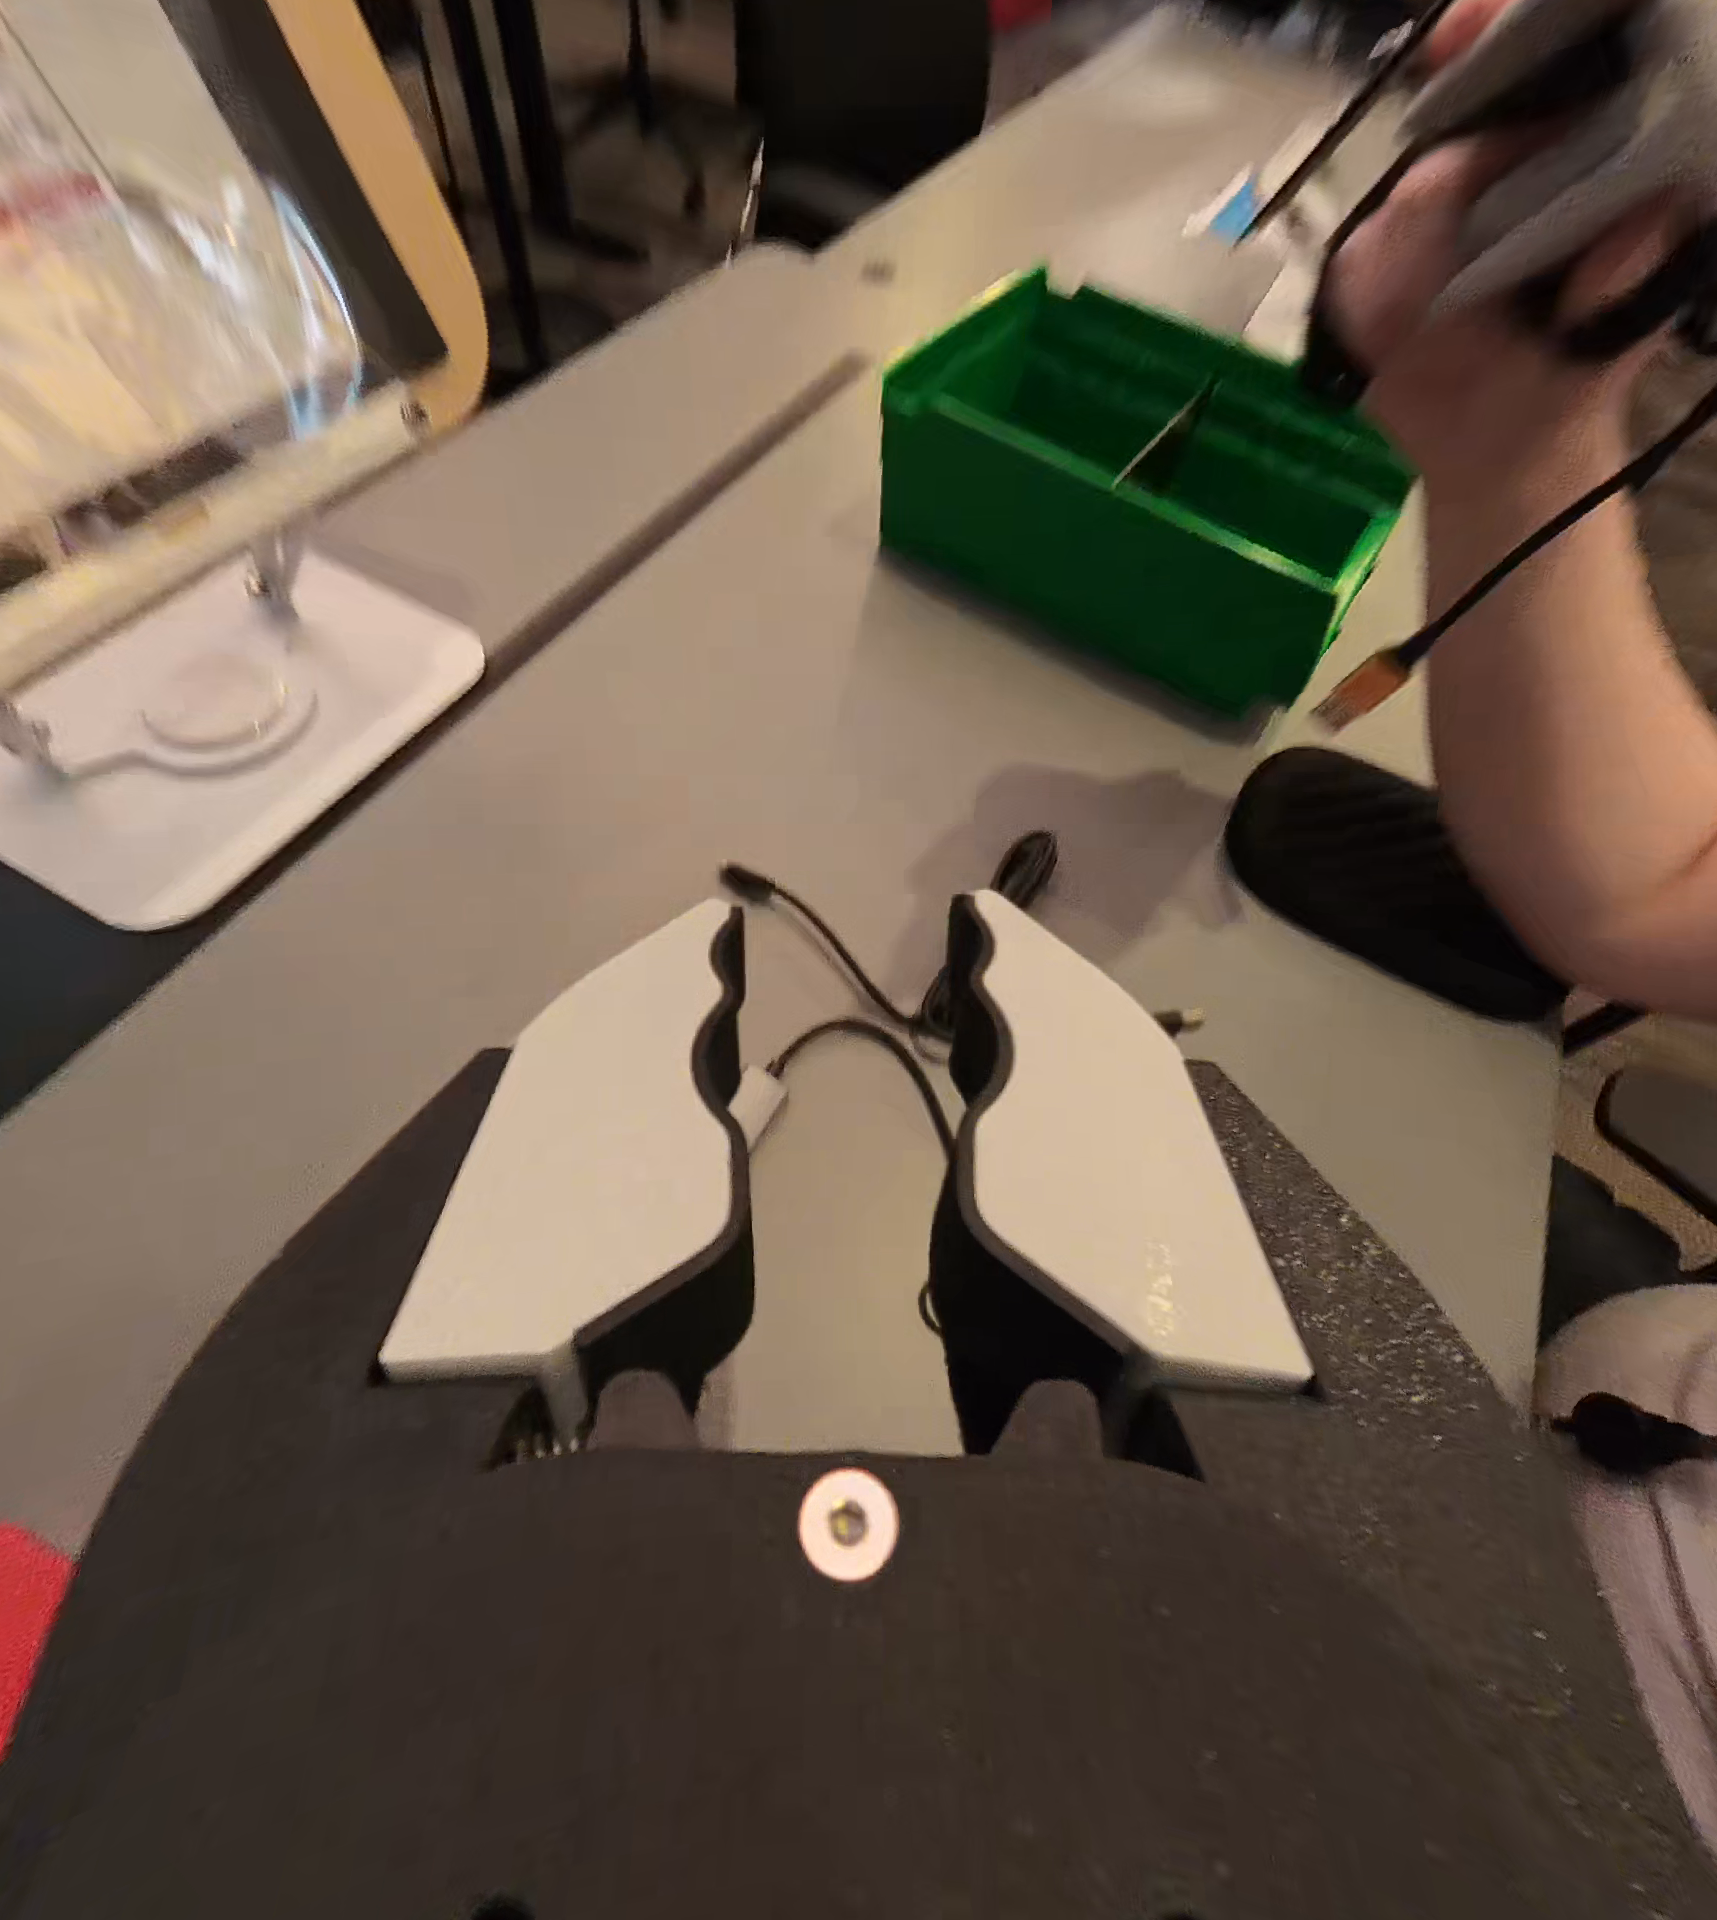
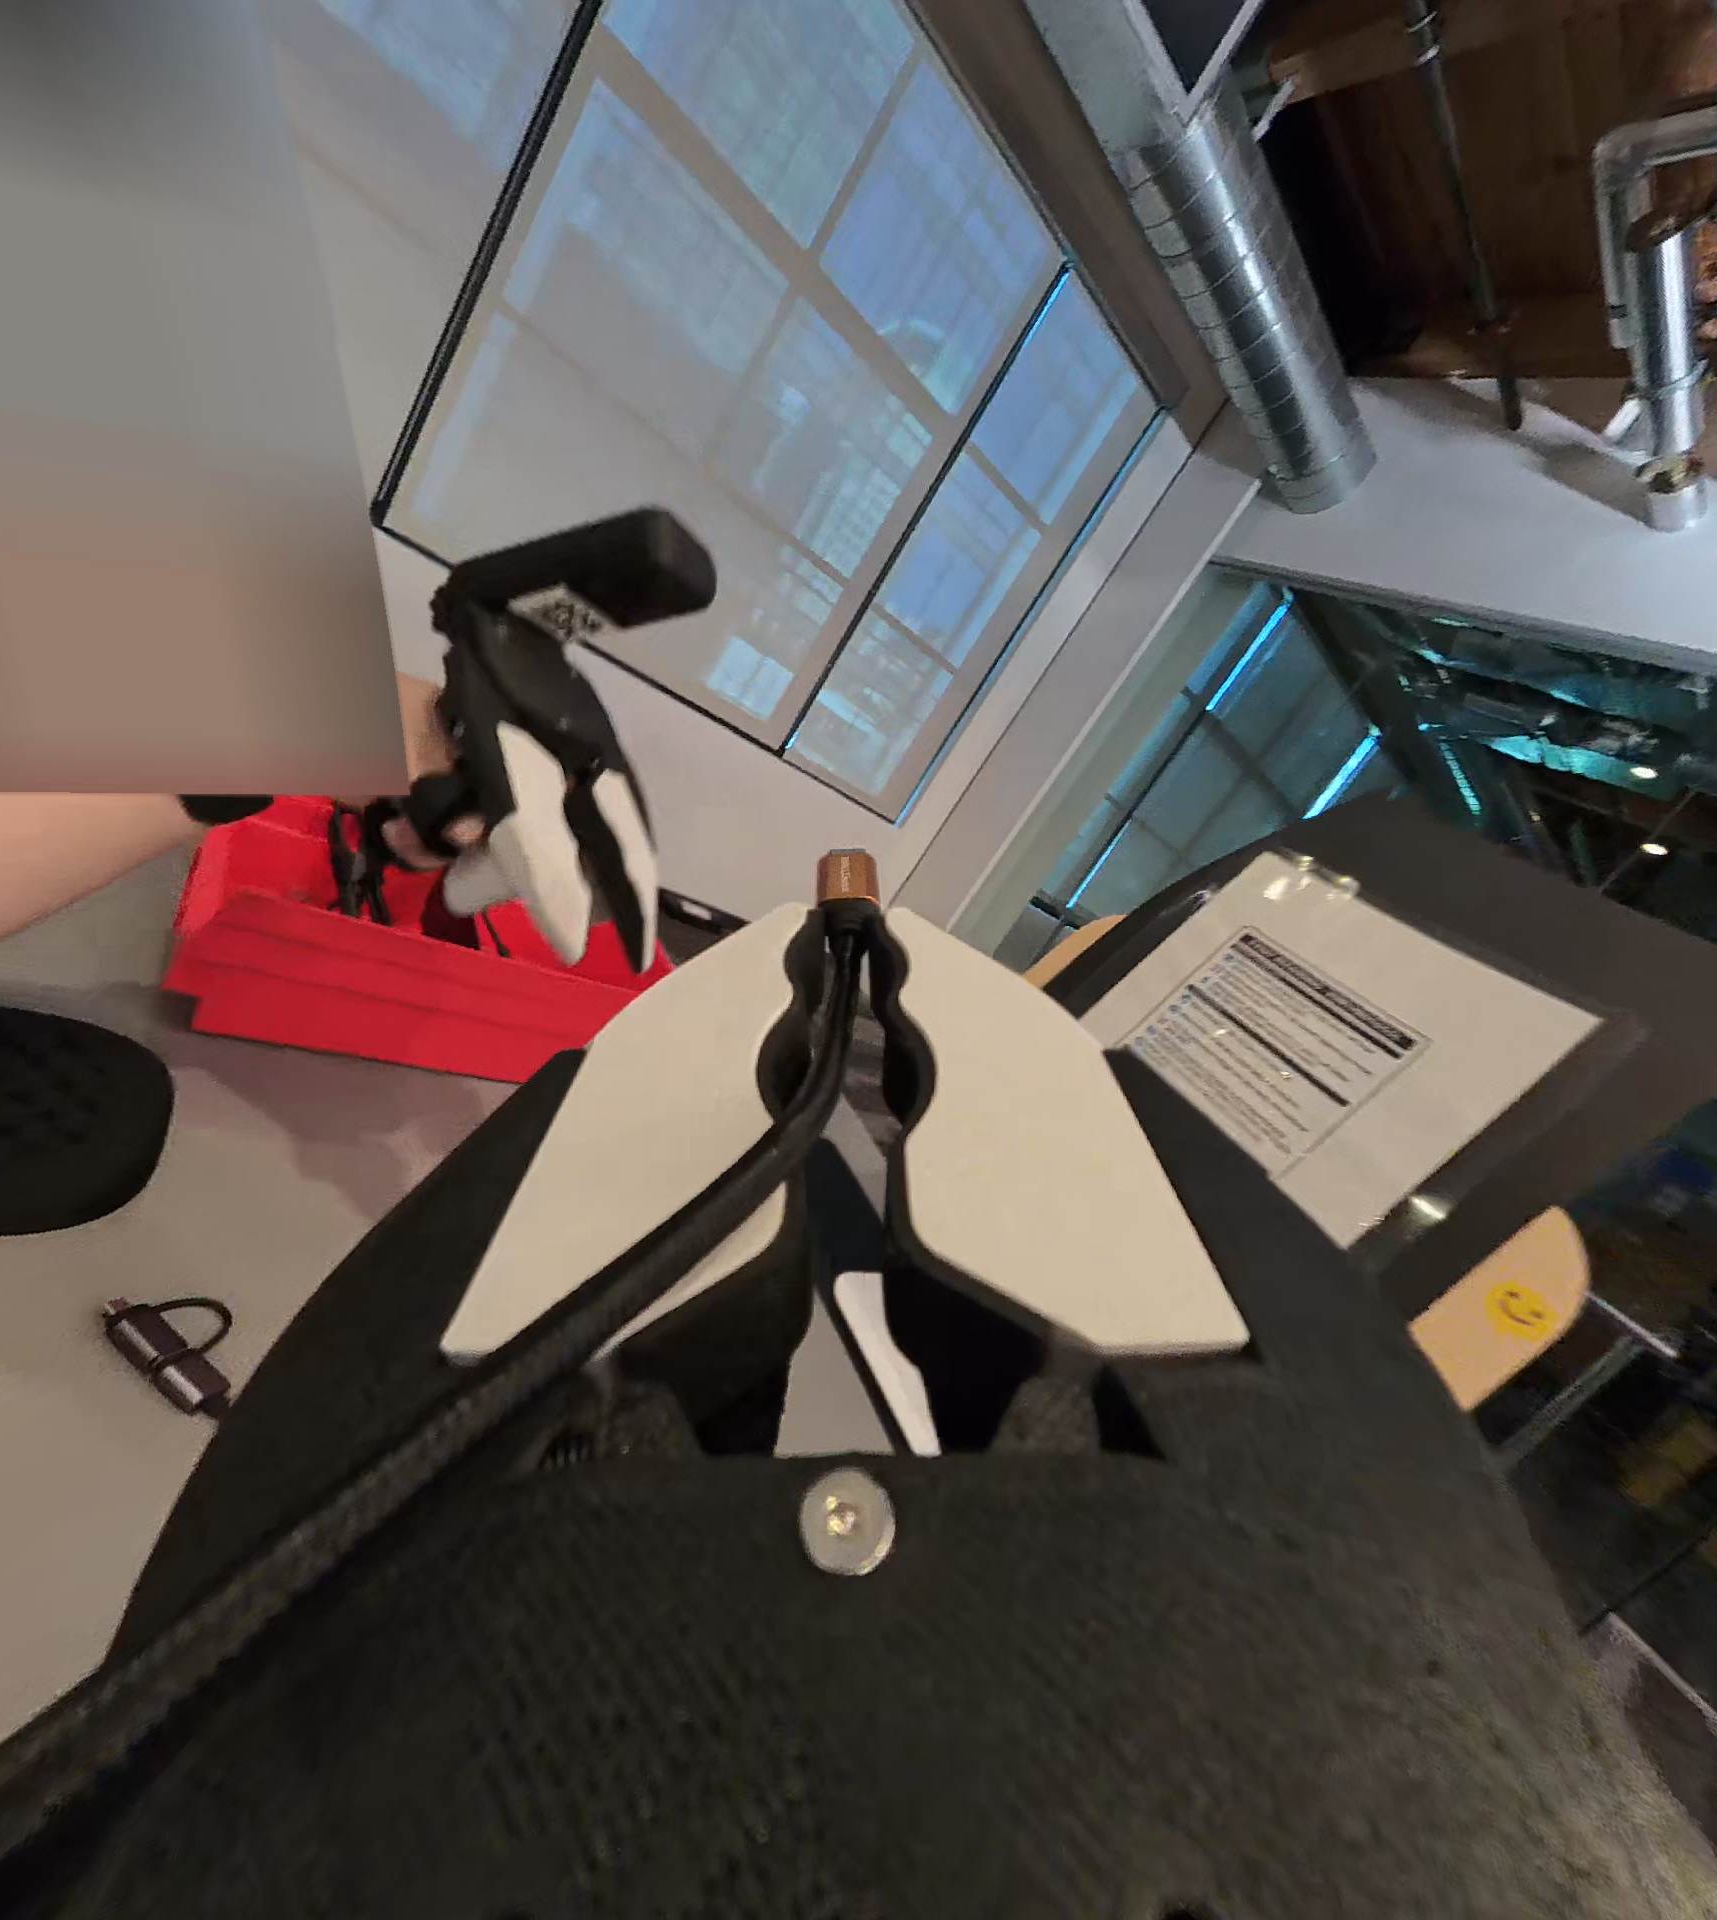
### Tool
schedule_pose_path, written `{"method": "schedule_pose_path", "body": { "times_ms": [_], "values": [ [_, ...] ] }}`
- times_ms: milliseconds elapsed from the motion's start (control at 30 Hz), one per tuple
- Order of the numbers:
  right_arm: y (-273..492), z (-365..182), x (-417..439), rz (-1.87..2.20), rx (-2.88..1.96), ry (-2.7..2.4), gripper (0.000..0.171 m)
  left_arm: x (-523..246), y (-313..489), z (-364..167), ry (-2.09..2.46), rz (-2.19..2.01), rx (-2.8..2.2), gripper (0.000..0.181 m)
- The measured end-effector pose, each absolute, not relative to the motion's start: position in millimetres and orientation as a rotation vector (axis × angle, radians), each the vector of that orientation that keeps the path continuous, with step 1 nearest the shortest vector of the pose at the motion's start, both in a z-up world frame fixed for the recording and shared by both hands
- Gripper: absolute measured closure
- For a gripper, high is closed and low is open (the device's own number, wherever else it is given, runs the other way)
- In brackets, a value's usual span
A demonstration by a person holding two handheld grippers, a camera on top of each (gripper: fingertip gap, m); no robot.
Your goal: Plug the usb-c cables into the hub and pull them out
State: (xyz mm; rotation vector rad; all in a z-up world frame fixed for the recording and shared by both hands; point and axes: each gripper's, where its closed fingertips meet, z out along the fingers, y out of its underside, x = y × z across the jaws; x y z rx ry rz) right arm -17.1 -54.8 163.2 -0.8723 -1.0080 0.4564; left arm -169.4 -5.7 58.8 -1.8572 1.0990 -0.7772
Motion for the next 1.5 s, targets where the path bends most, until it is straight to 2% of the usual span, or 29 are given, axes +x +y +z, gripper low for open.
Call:
{"method": "schedule_pose_path", "body": {
  "times_ms": [300,400,633,700,767,867,1133,1500],
  "values": [
    [-85.4,197.9,27.3,0.42,-0.776,-0.934,0.163,-183.7,22.5,-77.1,1.205,-0.466,-2.241,0.142],
    [-88.2,197.7,28.3,0.433,-0.766,-0.944,0.162,-183.1,28.4,-92.6,1.223,-0.544,-2.271,0.142],
    [-91.9,198.9,31.7,0.471,-0.746,-0.947,0.162,-169.5,33.7,-141.7,1.579,-0.593,-2.367,0.137],
    [-93.6,199.5,33.3,0.471,-0.739,-0.947,0.162,-164.8,33.7,-149.8,1.637,-0.6,-2.359,0.142],
    [-95.3,200.3,35.6,0.469,-0.729,-0.945,0.162,-157.8,28.8,-150.0,1.656,-0.667,-2.346,0.142],
    [-96.3,201.9,39.6,0.48,-0.714,-0.936,0.162,-152.5,22.2,-151.3,1.641,-0.734,-2.348,0.162],
    [-95.0,202.3,43.4,0.483,-0.708,-0.925,0.162,-162.4,21.4,-137.0,1.677,-0.615,-2.306,0.172],
    [-90.7,198.6,37.2,0.47,-0.723,-0.938,0.162,-174.0,46.2,-20.5,1.563,-0.29,-2.017,0.173]
  ]
}}
